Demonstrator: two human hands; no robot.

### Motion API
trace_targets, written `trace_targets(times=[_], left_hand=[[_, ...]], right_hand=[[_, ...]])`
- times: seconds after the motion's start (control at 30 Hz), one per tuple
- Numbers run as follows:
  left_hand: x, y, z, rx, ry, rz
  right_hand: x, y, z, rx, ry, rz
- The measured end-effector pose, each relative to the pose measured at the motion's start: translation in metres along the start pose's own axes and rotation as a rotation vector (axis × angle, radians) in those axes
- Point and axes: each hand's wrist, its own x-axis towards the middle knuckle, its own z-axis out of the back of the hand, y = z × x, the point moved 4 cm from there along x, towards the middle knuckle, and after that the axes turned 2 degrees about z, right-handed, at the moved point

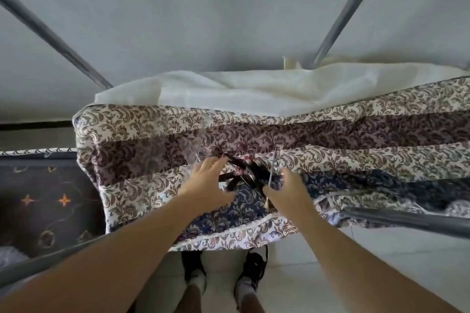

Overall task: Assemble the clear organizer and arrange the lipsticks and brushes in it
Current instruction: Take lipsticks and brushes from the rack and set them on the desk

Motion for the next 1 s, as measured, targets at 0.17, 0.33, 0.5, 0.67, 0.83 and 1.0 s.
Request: trace_targets(times=[0.17, 0.33, 0.5, 0.67, 0.83, 1.0], left_hand=[[0.057, -0.002, -0.020, 0.329, -0.093, -0.165], [0.081, 0.005, -0.044, 0.396, -0.177, -0.288], [0.087, 0.004, -0.056, 0.407, -0.208, -0.323], [0.090, 0.002, -0.064, 0.418, -0.189, -0.350], [0.094, -0.002, -0.067, 0.415, -0.141, -0.258], [0.096, -0.006, -0.062, 0.238, -0.087, -0.075]], right_hand=[[0.047, 0.002, -0.025, -0.165, -0.063, 0.006], [0.061, 0.007, -0.040, -0.266, -0.162, 0.175], [0.067, 0.008, -0.047, -0.365, -0.159, 0.264], [0.073, 0.015, -0.058, -0.515, -0.145, 0.359], [0.077, 0.011, -0.065, -0.530, -0.072, 0.317], [0.084, 0.006, -0.061, -0.418, -0.002, 0.236]])
